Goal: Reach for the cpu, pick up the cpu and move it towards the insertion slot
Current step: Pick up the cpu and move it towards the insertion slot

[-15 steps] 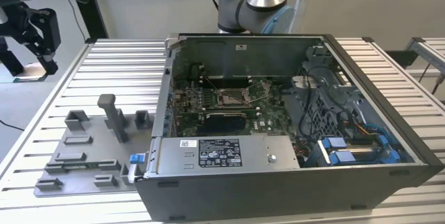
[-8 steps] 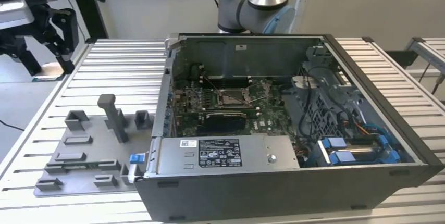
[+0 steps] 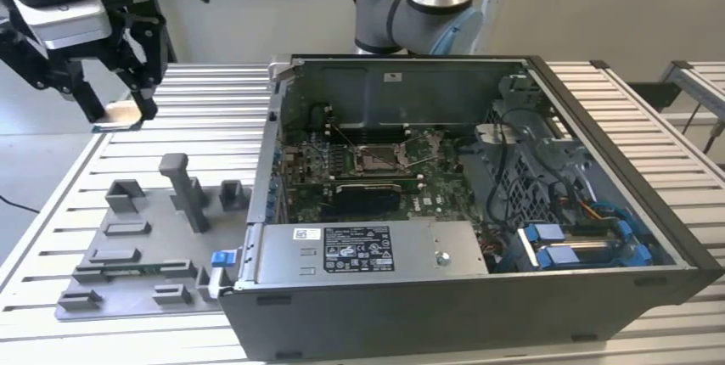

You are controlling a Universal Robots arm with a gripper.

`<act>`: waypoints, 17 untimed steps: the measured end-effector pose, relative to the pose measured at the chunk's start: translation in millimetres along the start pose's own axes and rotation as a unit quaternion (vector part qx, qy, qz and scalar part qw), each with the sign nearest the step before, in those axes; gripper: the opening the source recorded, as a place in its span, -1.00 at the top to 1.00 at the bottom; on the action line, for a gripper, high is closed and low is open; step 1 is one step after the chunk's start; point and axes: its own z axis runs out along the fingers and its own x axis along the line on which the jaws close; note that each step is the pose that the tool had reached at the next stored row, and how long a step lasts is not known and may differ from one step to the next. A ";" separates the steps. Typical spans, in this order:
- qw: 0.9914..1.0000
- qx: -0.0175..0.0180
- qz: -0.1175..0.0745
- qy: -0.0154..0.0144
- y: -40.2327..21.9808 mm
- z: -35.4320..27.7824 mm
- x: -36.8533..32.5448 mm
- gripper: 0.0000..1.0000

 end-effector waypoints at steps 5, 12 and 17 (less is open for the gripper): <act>1.000 0.000 0.000 0.000 -1.0 0.2 -19.8 1.00; 1.000 0.000 0.000 0.000 -1.4 0.3 -28.5 1.00; 1.000 0.000 0.000 0.000 -1.6 0.3 -31.0 1.00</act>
